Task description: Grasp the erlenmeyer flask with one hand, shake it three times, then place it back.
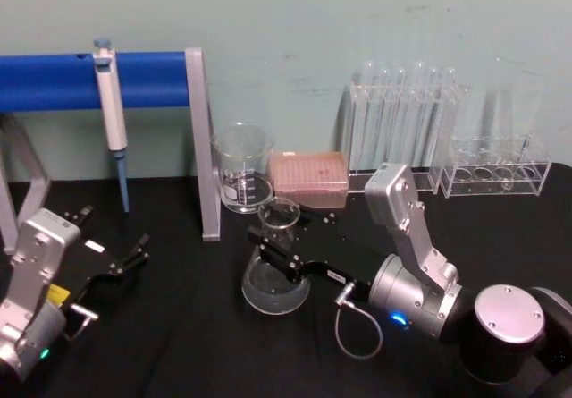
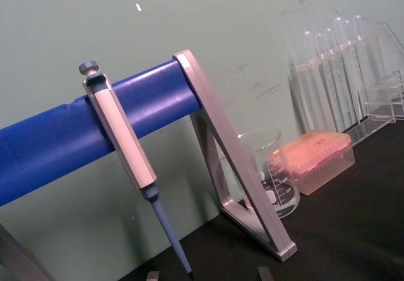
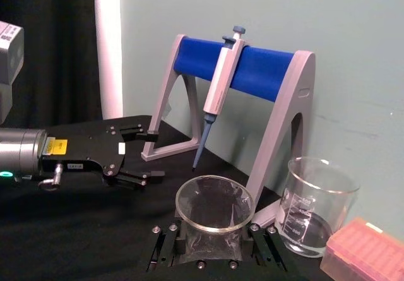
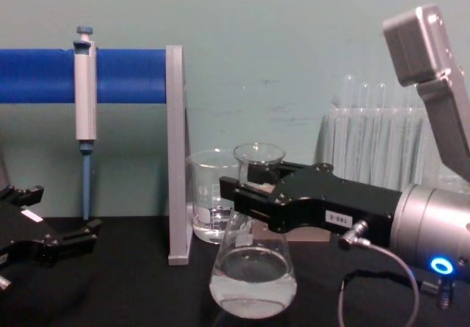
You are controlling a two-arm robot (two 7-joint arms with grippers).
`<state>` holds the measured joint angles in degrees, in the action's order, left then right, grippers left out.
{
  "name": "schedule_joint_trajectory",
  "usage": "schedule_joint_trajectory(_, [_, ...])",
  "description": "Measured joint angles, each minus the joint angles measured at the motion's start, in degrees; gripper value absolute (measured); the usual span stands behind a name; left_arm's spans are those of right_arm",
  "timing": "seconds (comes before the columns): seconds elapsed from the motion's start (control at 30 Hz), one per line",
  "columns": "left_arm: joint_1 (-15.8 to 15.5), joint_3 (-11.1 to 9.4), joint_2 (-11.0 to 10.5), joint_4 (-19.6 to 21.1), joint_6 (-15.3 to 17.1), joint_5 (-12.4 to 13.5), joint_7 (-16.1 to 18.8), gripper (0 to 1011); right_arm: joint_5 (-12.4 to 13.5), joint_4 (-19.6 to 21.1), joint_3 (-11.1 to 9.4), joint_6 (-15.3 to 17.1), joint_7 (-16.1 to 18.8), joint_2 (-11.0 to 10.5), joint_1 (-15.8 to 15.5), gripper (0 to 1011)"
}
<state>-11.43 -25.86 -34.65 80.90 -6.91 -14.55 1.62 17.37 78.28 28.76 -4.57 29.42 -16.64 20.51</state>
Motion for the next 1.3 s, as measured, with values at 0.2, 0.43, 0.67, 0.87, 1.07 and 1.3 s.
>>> schedule_joint_trajectory(0.2, [0.0, 0.0, 0.0, 0.0, 0.0, 0.0, 0.0, 1001, 0.0, -1.2, 0.5, 0.0, 0.4, 0.1, 0.5, 450])
schedule_joint_trajectory(0.43, [0.0, 0.0, 0.0, 0.0, 0.0, 0.0, 0.0, 1001, -0.1, -2.4, 0.9, -0.1, 0.6, 0.3, 0.9, 450])
schedule_joint_trajectory(0.67, [0.0, 0.0, 0.0, 0.0, 0.0, 0.0, 0.0, 1001, -0.3, -3.2, 1.1, -0.1, 0.7, 0.3, 1.2, 450])
schedule_joint_trajectory(0.87, [0.0, 0.0, 0.0, 0.0, 0.0, 0.0, 0.0, 1001, -0.4, -3.8, 1.3, 0.1, 0.7, 0.5, 1.2, 450])
schedule_joint_trajectory(1.07, [0.0, 0.0, 0.0, 0.0, 0.0, 0.0, 0.0, 1001, -0.3, -4.6, 1.4, 0.2, 0.9, 0.7, 1.3, 450])
schedule_joint_trajectory(1.3, [0.0, 0.0, 0.0, 0.0, 0.0, 0.0, 0.0, 1001, -0.2, -5.5, 1.6, -0.1, 1.3, 1.1, 1.5, 450])
